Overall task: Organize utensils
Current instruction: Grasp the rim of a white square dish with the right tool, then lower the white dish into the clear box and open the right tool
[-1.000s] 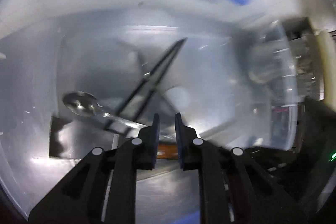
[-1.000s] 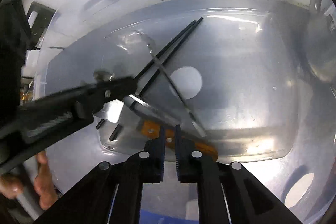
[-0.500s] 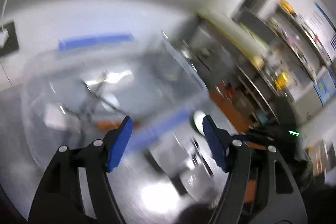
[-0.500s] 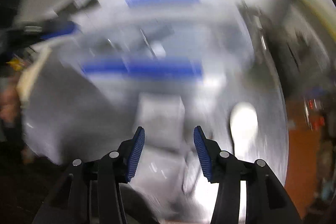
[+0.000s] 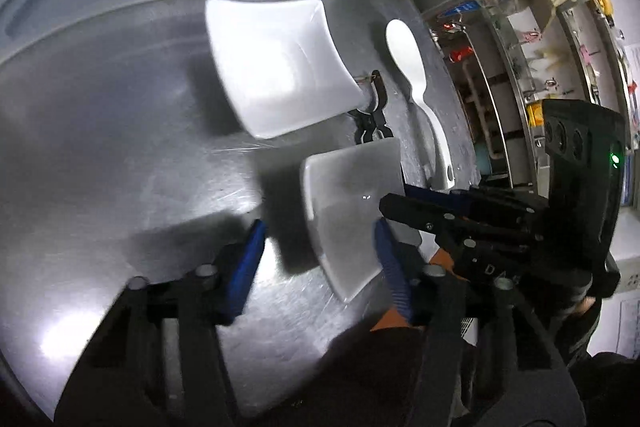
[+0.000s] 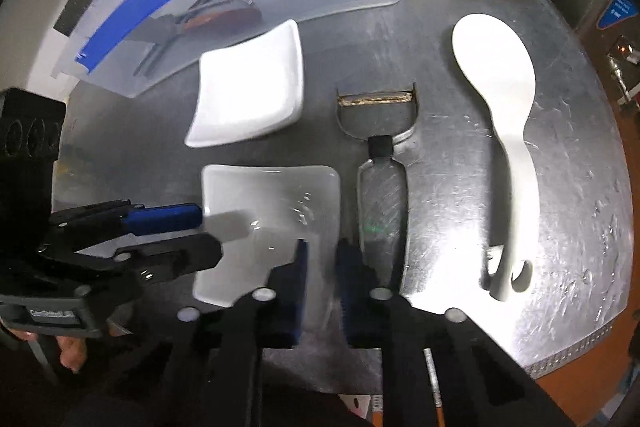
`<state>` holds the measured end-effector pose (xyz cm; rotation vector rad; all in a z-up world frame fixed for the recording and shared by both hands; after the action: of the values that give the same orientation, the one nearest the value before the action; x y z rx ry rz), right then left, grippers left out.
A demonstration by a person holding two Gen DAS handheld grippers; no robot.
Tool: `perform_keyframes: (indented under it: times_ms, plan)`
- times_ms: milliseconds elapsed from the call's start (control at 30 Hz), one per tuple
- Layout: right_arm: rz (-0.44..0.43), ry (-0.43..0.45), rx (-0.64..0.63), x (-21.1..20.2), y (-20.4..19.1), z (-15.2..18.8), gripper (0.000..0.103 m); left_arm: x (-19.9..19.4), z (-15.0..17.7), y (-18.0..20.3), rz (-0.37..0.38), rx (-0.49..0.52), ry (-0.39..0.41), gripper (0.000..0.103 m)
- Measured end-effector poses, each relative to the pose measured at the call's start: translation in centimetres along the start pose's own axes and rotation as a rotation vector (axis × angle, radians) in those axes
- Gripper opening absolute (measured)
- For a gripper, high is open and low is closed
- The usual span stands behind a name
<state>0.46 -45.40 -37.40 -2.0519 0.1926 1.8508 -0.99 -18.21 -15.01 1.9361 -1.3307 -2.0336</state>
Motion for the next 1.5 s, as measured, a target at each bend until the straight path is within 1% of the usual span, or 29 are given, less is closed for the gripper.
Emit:
perform_keyframes:
  times_ms: [33, 67, 100, 133, 233, 300, 333, 400, 433, 500, 567, 600, 633, 700, 733, 767, 800, 833, 900, 967, 1000, 1100, 1200, 1233, 1300, 1400, 1433, 1467, 1500]
  plan:
    - [-0.01, 0.001, 0.0, 0.1, 0.2, -0.1, 0.009, 0.6, 0.1, 0.2, -0.002, -0.002, -0.006, 0.039]
    - [-0.019, -0.001, 0.001, 0.1, 0.5, 0.0, 0.009, 1.1, 0.2, 0.5, -0.008, -0.008, -0.012, 0.036]
    - [-0.025, -0.001, 0.003, 0.2, 0.5, 0.0, 0.009, 1.3, 0.2, 1.0, -0.018, -0.01, -0.023, 0.024]
    - [-0.027, -0.004, 0.001, 0.3, 0.5, 0.0, 0.009, 2.0, 0.2, 1.5, -0.031, -0.013, -0.032, 0.018]
    - [-0.034, -0.012, 0.012, -0.4, 0.8, 0.1, 0.008, 2.1, 0.4, 2.1, -0.093, 0.001, -0.013, 0.009]
    - [-0.065, 0.006, 0.015, -2.7, 1.0, 0.4, 0.007, 0.9, 0.3, 3.0, -0.112, 0.027, 0.031, 0.009]
    - [-0.08, 0.034, 0.001, -4.0, 0.6, 0.2, 0.007, -0.3, 0.0, 3.7, -0.123, 0.057, 0.066, 0.009]
    - [-0.093, 0.106, -0.036, -7.0, -0.4, -0.5, 0.007, -3.5, -0.7, 5.6, -0.14, 0.125, 0.157, 0.009]
    - [-0.09, 0.165, -0.072, -9.3, -1.2, -1.5, 0.007, -5.1, -1.2, 6.4, -0.143, 0.156, 0.197, 0.009]
    - [-0.064, 0.254, -0.151, -12.7, -2.8, -4.2, 0.007, -8.0, -2.9, 7.6, -0.146, 0.2, 0.255, 0.01]
    - [-0.033, 0.31, -0.215, -14.7, -4.5, -7.5, 0.007, -10.8, -5.8, 8.2, -0.169, 0.232, 0.304, 0.01]
    - [-0.008, 0.338, -0.252, -15.5, -5.6, -10.3, 0.007, -12.2, -7.9, 8.1, -0.19, 0.237, 0.328, 0.01]
    - [0.006, 0.347, -0.266, -15.7, -6.4, -12.5, 0.007, -13.6, -10.9, 7.6, -0.214, 0.224, 0.345, 0.01]
    - [0.053, 0.326, -0.289, -14.9, -8.0, -18.1, 0.007, -14.4, -15.6, 6.0, -0.234, 0.173, 0.327, 0.01]
    - [0.069, 0.303, -0.283, -14.2, -8.3, -20.4, 0.008, -14.2, -18.4, 4.4, -0.226, 0.126, 0.294, 0.01]
    - [0.085, 0.256, -0.282, -12.7, -8.6, -22.9, 0.008, -13.8, -20.5, 3.1, -0.224, 0.091, 0.26, 0.01]
    - [0.077, 0.22, -0.262, -11.5, -8.5, -24.5, 0.008, -12.9, -23.0, 0.8, -0.221, 0.029, 0.214, 0.01]
    - [0.059, 0.133, -0.233, -8.8, -8.3, -27.0, 0.007, -11.9, -24.3, -0.5, -0.223, -0.006, 0.187, 0.01]
    - [0.031, 0.031, -0.18, -5.3, -7.5, -29.2, 0.007, -9.8, -26.4, -3.7, -0.239, -0.072, 0.119, 0.01]
    - [0.018, -0.072, -0.136, -1.0, -6.6, -31.0, 0.008, -7.2, -27.5, -6.6, -0.262, -0.125, 0.045, 0.01]
    - [0.018, -0.108, -0.118, 0.8, -6.3, -31.6, 0.008, -5.6, -28.0, -8.0, -0.279, -0.146, 0.01, 0.01]
    - [0.055, -0.17, -0.096, 4.5, -6.0, -33.3, 0.008, -3.4, -28.9, -10.0, -0.305, -0.174, -0.032, 0.01]
    - [0.098, -0.18, -0.088, 6.1, -5.9, -34.5, 0.012, -2.2, -30.1, -11.2, -0.307, -0.204, -0.046, 0.01]
    - [0.095, -0.179, -0.075, 6.3, -5.8, -34.9, 0.012, -2.1, -30.4, -11.5, -0.299, -0.22, -0.046, 0.01]
    - [0.103, -0.148, -0.065, 6.1, -5.7, -35.6, 0.012, -2.2, -31.2, -12.0, -0.284, -0.232, -0.032, 0.01]
    - [0.075, -0.113, -0.043, 5.7, -5.5, -36.1, 0.013, -2.5, -31.9, -12.1, -0.28, -0.245, 0.015, 0.01]
    - [0.063, -0.114, -0.046, 5.3, -5.4, -35.9, 0.014, -3.0, -31.5, -11.9, -0.262, -0.247, 0.032, 0.01]
    - [0.057, -0.111, -0.064, 4.5, -5.4, -35.6, 0.014, -4.0, -32.4, -12.2, -0.252, -0.243, 0.042, 0.01]
    - [0.058, -0.093, -0.084, 3.1, -5.0, -35.0, 0.02, -5.2, -32.0, -11.7, -0.251, -0.219, 0.065, 0.01]
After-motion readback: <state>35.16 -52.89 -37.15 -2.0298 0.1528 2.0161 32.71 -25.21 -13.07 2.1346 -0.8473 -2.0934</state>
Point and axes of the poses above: each gripper's, at about its wrist camera, not at the fingertips, and x roughly the way its jaws point, y to its right, z to its underside, the point moved 1 cm from there along x, roughly the way its jaws point, and after that the axes turned 1 degree about z, right-handed, at the moved point
